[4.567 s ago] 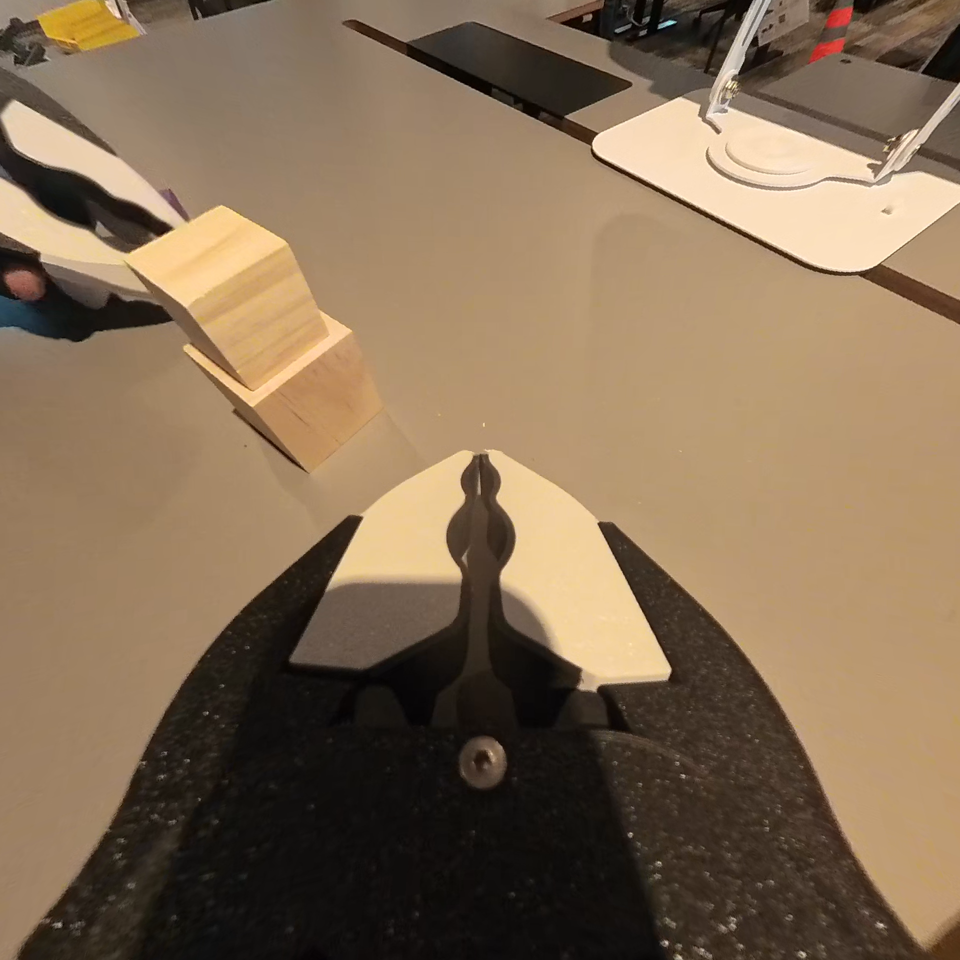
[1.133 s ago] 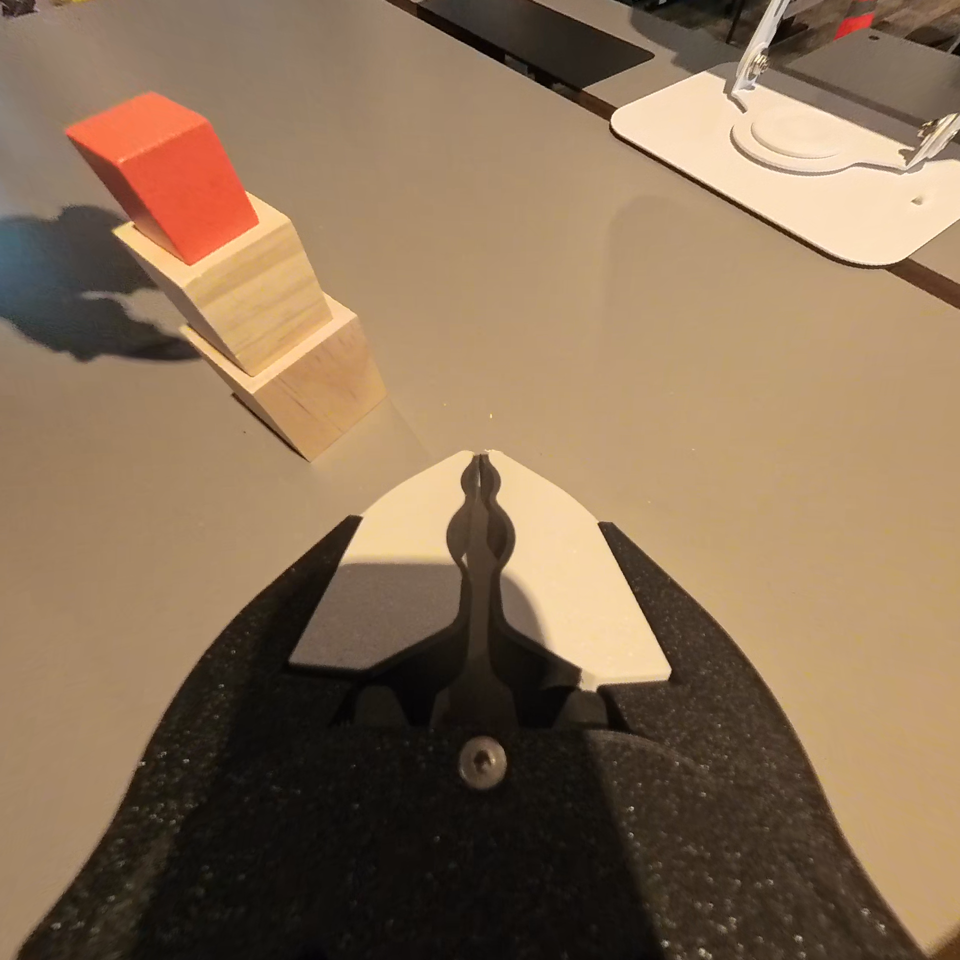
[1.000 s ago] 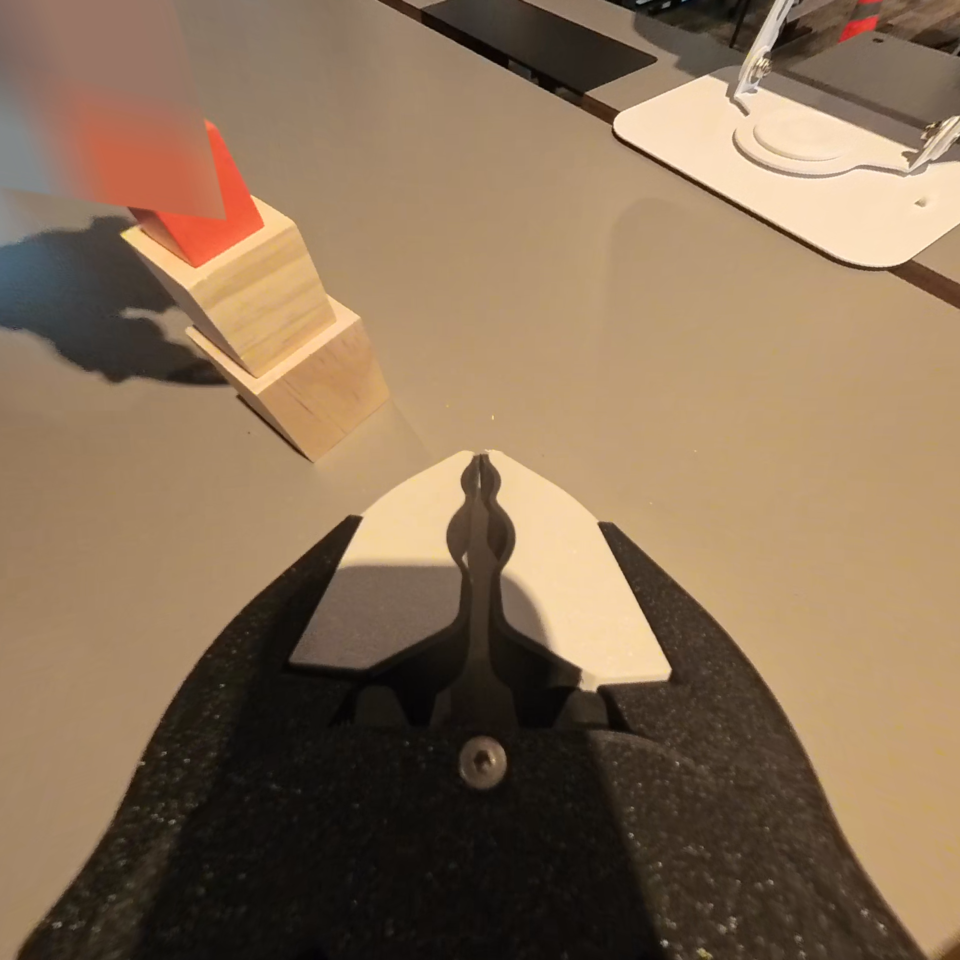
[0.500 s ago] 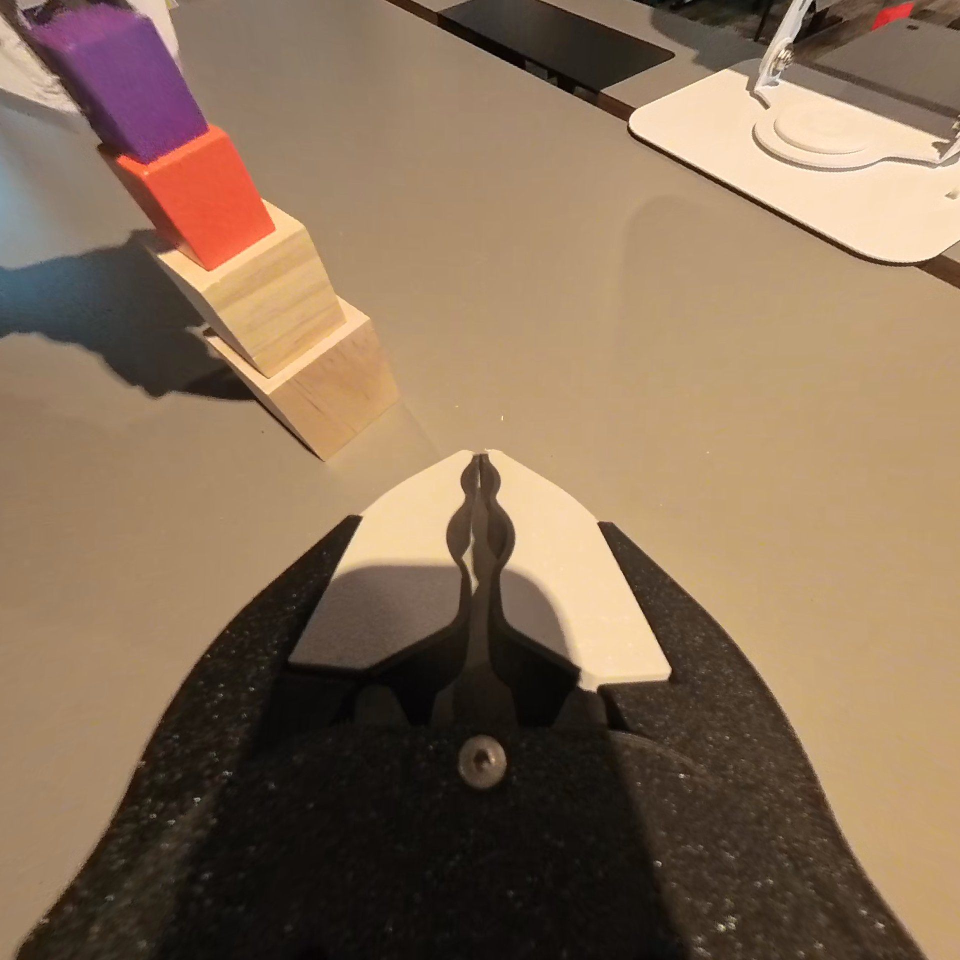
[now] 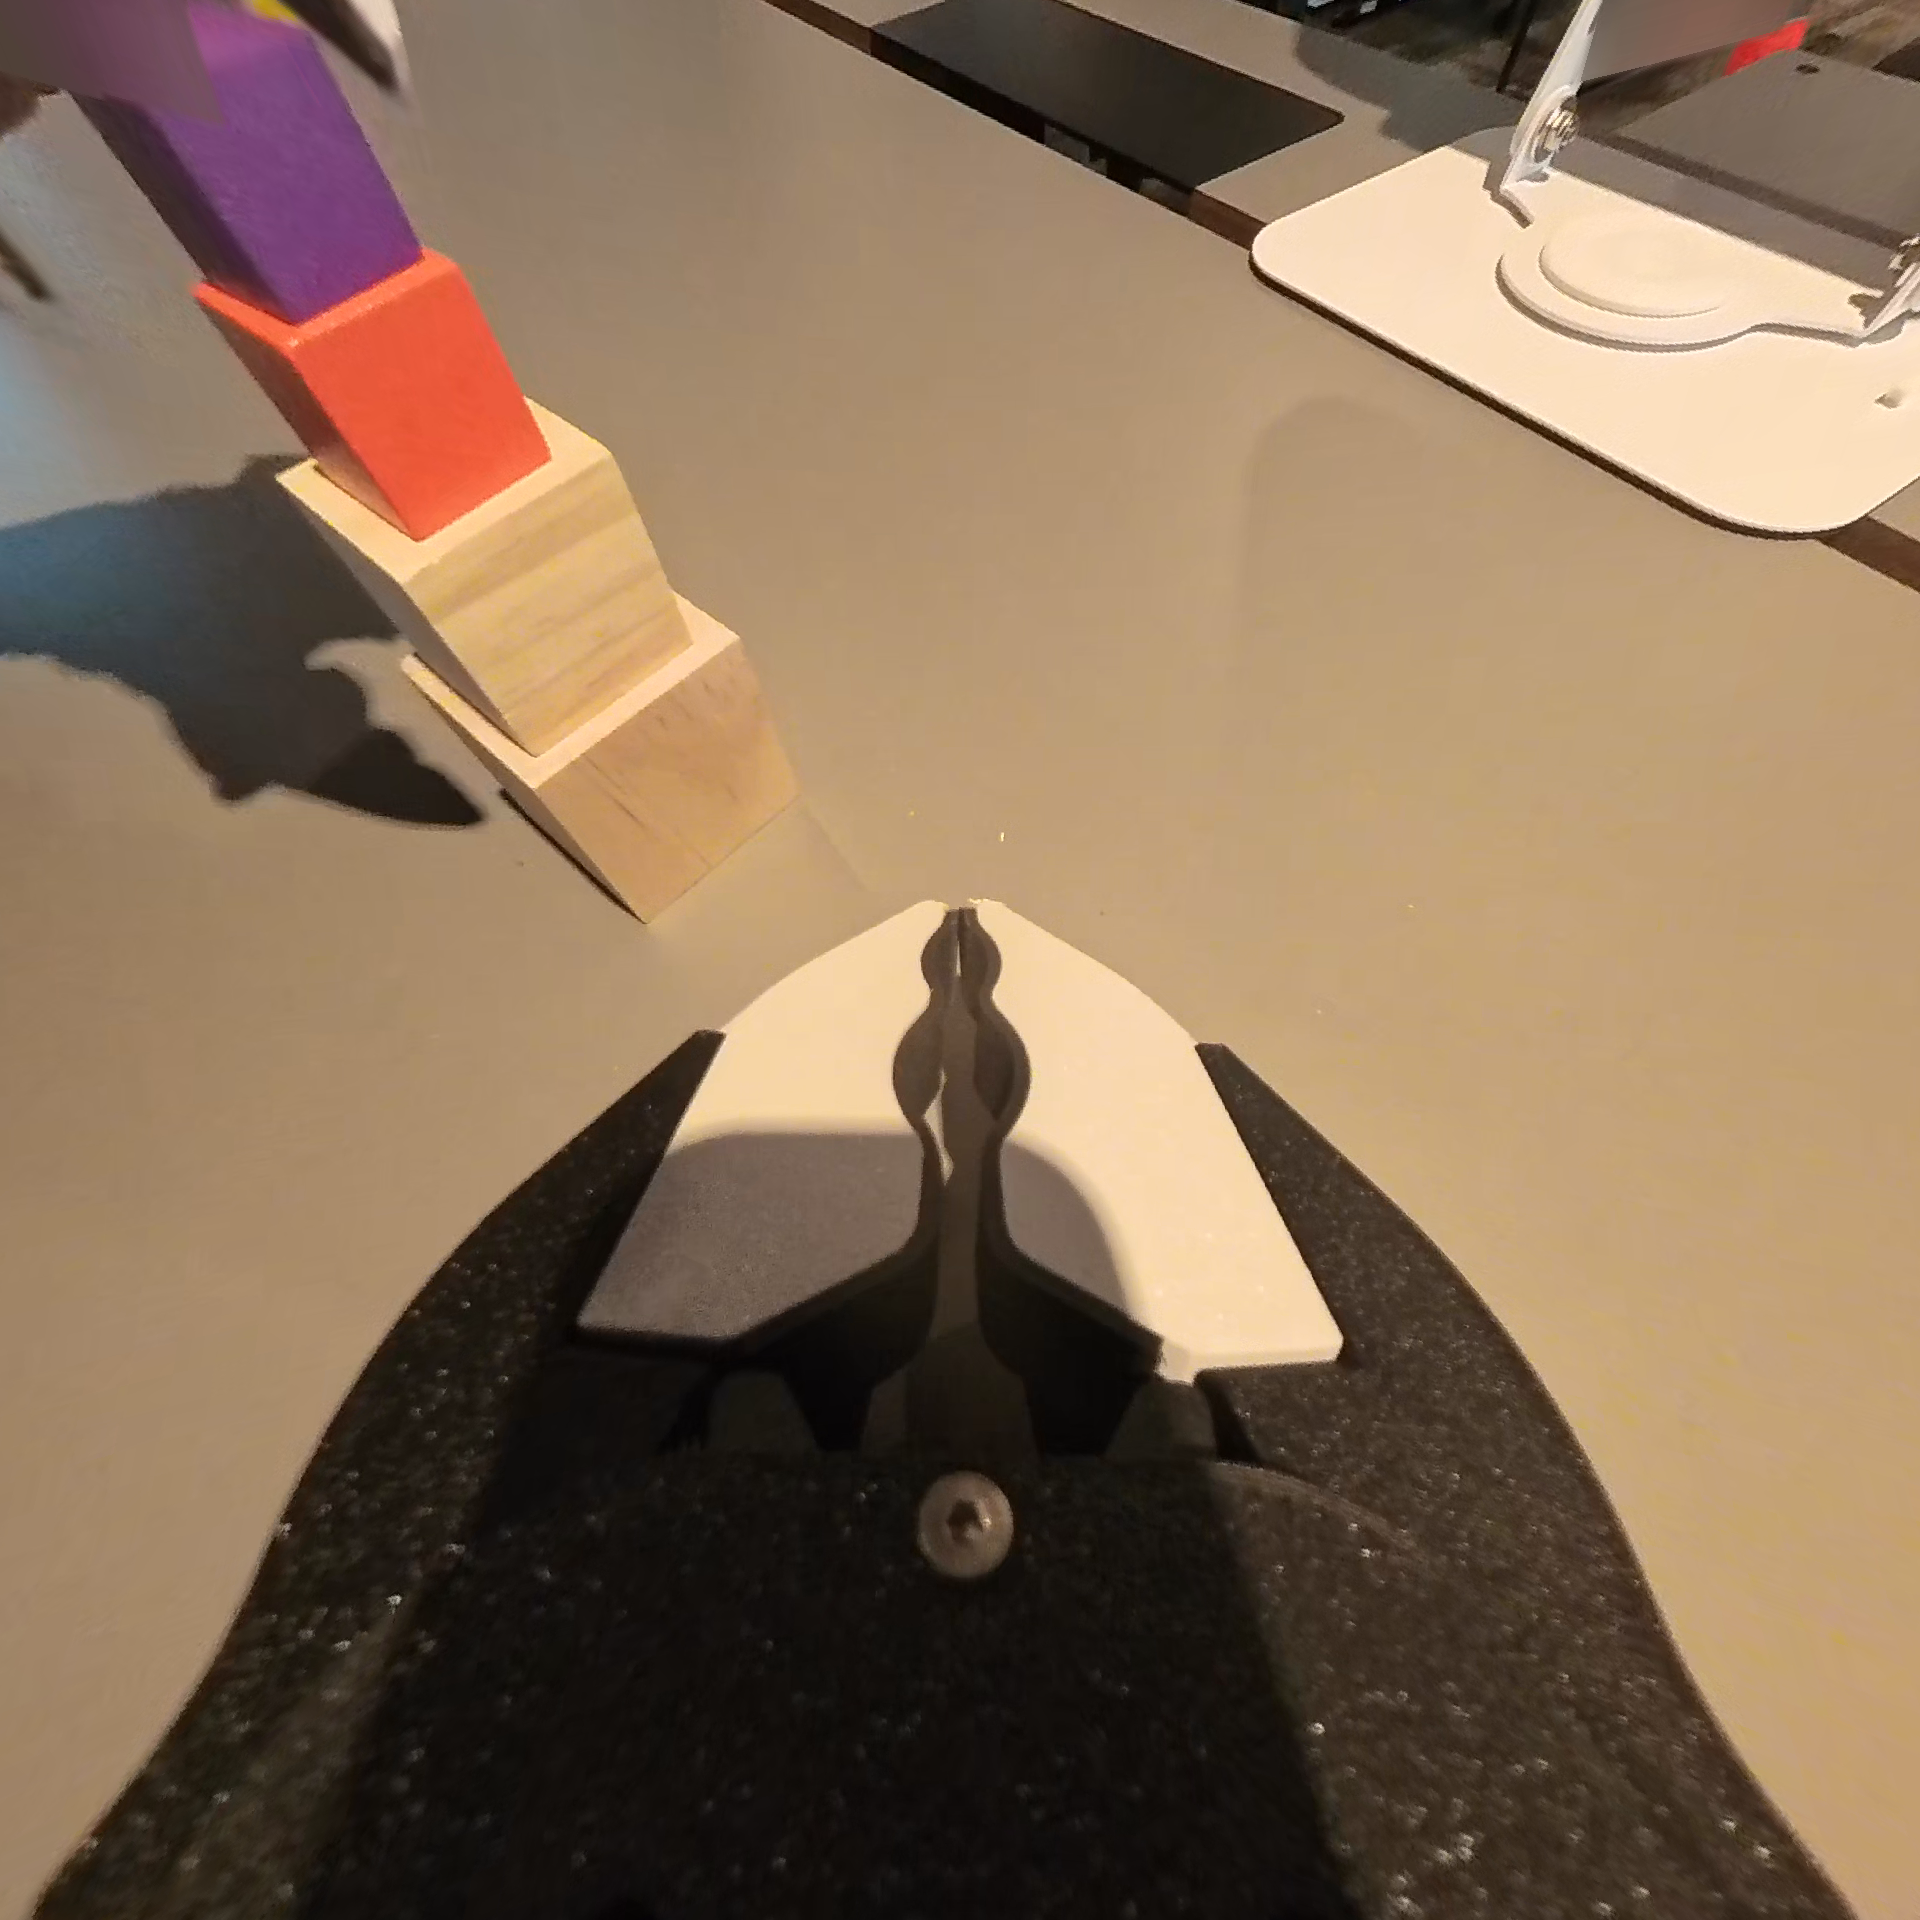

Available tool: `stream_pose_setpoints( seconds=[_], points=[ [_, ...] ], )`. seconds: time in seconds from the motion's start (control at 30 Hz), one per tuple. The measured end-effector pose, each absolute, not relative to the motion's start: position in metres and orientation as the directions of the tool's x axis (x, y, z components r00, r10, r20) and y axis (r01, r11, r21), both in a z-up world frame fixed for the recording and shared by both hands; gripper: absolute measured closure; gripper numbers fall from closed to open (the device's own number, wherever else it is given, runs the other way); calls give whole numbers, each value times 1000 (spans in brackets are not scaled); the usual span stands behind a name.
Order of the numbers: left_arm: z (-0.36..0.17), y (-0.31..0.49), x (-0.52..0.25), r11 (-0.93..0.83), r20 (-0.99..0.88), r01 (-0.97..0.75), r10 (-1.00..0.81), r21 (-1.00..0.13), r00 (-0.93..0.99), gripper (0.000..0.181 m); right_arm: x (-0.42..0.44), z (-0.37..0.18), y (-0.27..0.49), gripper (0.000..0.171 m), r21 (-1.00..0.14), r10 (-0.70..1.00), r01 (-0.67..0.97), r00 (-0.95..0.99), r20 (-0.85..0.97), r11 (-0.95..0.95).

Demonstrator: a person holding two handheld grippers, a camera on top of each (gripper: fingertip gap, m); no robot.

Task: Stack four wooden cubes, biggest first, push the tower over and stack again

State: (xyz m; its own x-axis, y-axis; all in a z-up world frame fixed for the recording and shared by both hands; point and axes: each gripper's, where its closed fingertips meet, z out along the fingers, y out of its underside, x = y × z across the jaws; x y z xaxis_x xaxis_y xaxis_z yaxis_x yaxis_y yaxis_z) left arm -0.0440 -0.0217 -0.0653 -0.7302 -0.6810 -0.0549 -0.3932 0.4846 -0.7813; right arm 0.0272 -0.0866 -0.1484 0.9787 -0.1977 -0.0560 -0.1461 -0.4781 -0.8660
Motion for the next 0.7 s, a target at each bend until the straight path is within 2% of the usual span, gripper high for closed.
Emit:
stream_pose_setpoints(
  seconds=[0.07,0.13,0.2,0.3,0.33,0.4,0.43,0.6,0.7],
  points=[
    [-56,-11,-44,423,-87,-312,-699,-851,-710,124,28,-148,-87,171,-866,-200,-147,978,-55,-477],
    [-47,10,-40,336,-138,-194,-751,-922,-646,125,28,-148,-87,171,-867,-203,-145,978,-52,-476],
    [-50,45,-31,184,-92,-124,-844,-975,-528,135,28,-149,-87,171,-866,-206,-141,977,-45,-480],
    [-87,98,-21,-24,85,-179,-936,-984,-342,155,29,-146,-88,171,-873,-222,-113,975,-6,-474],
    [-97,108,-22,-61,116,-184,-946,-981,-304,162,29,-144,-89,171,-881,-231,-95,973,17,-464],
    [-85,113,-26,-131,164,-124,-935,-984,-315,175,30,-138,-90,171,-899,-254,-47,964,73,-436],
    [-82,114,-27,-142,165,-97,-935,-985,-314,181,30,-134,-91,171,-908,-271,-16,957,108,-419],
    [-89,111,-23,-106,144,-138,-942,-985,-303,181,1,-113,-84,171,-938,-320,110,921,221,-329],
    [-96,108,-20,-55,105,-177,-951,-983,-289,181,-37,-94,-65,171,-927,-335,252,879,340,-279]
  ],
)
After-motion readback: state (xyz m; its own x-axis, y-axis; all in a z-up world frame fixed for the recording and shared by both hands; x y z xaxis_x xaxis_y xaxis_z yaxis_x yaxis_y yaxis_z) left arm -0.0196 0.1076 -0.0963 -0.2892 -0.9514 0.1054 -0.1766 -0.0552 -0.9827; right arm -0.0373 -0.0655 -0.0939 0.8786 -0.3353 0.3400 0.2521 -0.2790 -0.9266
